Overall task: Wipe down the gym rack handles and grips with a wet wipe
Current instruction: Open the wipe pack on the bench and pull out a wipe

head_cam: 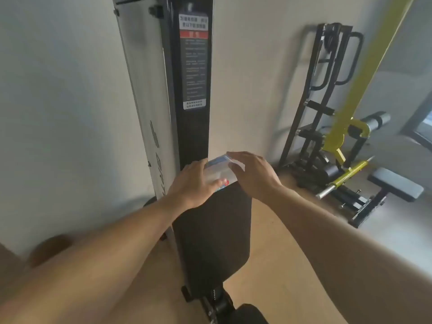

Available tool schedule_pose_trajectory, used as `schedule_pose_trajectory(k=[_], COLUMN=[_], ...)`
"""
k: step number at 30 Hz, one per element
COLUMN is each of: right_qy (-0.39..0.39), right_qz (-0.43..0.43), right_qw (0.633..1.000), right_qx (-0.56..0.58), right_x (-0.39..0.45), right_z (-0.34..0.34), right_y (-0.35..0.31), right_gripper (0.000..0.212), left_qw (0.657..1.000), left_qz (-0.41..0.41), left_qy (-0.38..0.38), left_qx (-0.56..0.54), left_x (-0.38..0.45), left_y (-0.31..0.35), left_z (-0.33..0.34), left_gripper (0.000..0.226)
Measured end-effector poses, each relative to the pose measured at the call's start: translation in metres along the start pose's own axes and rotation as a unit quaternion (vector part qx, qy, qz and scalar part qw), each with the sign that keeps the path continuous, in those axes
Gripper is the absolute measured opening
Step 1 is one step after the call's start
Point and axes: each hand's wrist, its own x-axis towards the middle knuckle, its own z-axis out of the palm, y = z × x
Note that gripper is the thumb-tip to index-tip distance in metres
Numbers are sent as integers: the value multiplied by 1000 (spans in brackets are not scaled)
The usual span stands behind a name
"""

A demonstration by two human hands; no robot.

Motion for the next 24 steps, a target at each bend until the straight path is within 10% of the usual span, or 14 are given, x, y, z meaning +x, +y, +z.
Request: schedule_pose_trajectory(k=[12, 18, 24], right_qy=[-154, -67, 102], right_qz=[-83, -105, 55], right_qw=[983, 983, 993], right_qx=[-60, -135, -22], right_x=[25, 37, 73], right_z=[16, 13, 25], right_y=[18, 9, -15], right_gripper=[47, 44, 36], left_qw=[996, 994, 994], left_qz=[28, 22, 8], left_qy=[85, 108, 108], left_qx=[-4, 1, 0], left_x=[7, 4, -1], left_y=[-21, -20, -13], left_z=[22, 23, 13], left_gripper=[83, 85, 126])
